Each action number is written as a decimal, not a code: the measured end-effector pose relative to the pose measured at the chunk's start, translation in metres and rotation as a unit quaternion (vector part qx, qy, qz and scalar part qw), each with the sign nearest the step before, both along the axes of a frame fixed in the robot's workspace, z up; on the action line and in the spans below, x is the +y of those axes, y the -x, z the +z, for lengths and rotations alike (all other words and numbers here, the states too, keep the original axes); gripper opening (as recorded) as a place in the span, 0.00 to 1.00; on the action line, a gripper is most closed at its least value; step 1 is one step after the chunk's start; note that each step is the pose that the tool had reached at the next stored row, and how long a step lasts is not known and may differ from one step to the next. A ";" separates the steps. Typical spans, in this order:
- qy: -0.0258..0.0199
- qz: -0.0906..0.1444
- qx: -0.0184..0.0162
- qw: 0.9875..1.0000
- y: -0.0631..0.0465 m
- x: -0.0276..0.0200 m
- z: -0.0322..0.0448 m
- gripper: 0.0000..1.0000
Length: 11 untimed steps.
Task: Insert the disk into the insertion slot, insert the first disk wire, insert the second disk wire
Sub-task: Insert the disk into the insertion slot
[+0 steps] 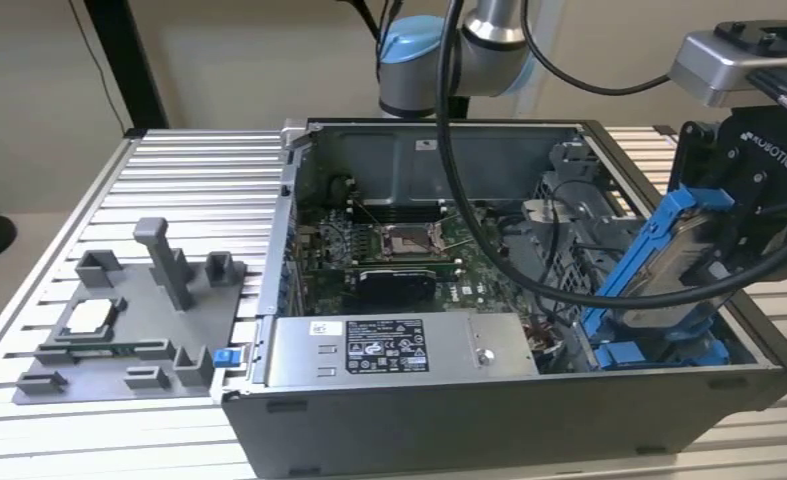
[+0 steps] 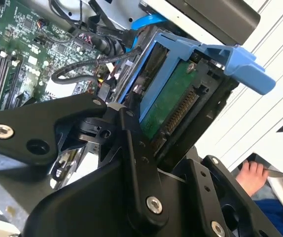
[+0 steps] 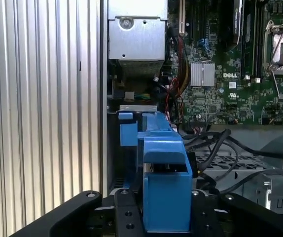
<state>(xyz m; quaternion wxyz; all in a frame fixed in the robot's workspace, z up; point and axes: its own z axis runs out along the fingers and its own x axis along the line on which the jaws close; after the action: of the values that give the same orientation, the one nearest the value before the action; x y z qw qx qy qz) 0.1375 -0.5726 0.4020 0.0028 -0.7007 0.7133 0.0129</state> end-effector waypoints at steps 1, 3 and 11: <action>0.000 0.000 0.000 1.000 0.000 0.0000 -0.0005 0.00; -0.001 0.000 0.000 1.000 -0.001 0.0000 -0.0019 0.00; -0.003 0.000 0.000 1.000 -0.003 0.0001 0.0065 0.00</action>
<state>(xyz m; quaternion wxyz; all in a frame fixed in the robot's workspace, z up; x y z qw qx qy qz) 0.1401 -0.5725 0.4085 0.0054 -0.7009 0.7131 0.0151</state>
